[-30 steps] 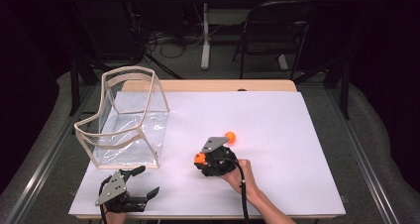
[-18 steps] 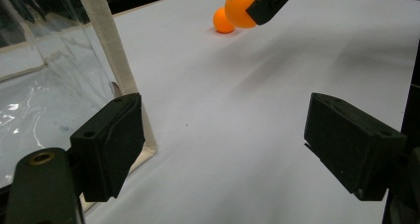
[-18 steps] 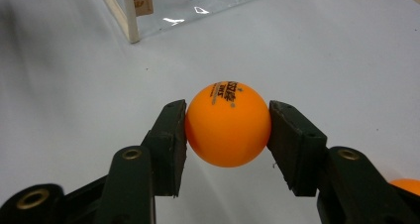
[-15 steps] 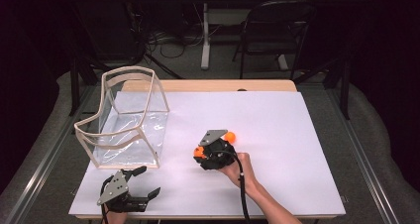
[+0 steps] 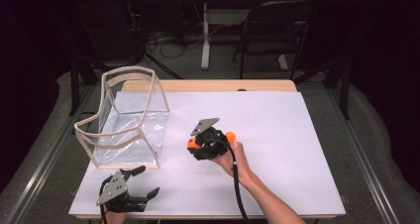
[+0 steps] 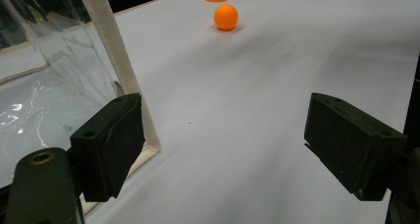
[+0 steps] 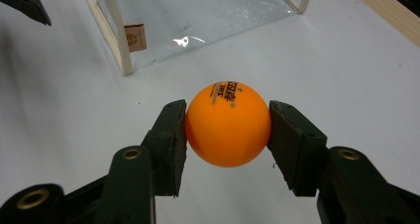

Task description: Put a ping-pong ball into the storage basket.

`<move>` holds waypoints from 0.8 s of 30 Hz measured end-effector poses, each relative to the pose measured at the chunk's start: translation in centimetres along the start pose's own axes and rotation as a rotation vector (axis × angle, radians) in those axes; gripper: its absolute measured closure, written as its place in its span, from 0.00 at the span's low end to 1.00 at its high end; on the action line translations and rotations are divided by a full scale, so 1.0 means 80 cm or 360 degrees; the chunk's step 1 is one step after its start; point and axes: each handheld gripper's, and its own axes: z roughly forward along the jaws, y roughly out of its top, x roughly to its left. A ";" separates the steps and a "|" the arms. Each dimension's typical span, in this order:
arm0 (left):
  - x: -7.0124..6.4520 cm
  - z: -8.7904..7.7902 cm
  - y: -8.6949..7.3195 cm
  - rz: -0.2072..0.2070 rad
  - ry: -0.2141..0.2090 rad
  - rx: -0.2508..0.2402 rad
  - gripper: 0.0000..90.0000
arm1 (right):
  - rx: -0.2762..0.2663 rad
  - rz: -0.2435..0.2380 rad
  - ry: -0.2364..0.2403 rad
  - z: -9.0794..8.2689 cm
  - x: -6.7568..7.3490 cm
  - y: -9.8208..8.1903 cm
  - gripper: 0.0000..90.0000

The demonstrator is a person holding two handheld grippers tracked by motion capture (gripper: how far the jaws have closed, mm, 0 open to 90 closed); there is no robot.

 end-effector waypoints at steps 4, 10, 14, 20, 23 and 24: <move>-0.001 0.000 0.000 0.0004 0.0001 0.0008 0.18 | 0.0006 0.0004 0.0006 0.000 -0.003 0.006 0.56; 0.000 0.001 0.000 0.0008 -0.0003 0.0012 0.18 | 0.0006 0.0009 0.0010 0.001 -0.007 0.010 0.56; 0.000 0.001 0.000 0.0011 -0.0005 0.0014 0.18 | 0.0016 0.0008 0.0003 0.002 -0.009 0.013 0.56; 0.000 0.001 0.000 0.0018 -0.0009 0.0021 0.18 | 0.0015 0.0029 0.0003 0.004 -0.016 0.016 0.56; -0.001 0.002 0.000 0.0016 -0.0011 0.0021 0.18 | 0.0023 0.0029 0.0000 0.005 -0.017 0.018 0.56; -0.001 0.002 0.000 0.0011 -0.0013 0.0021 0.18 | 0.0021 0.0025 -0.0004 0.006 -0.018 0.020 0.56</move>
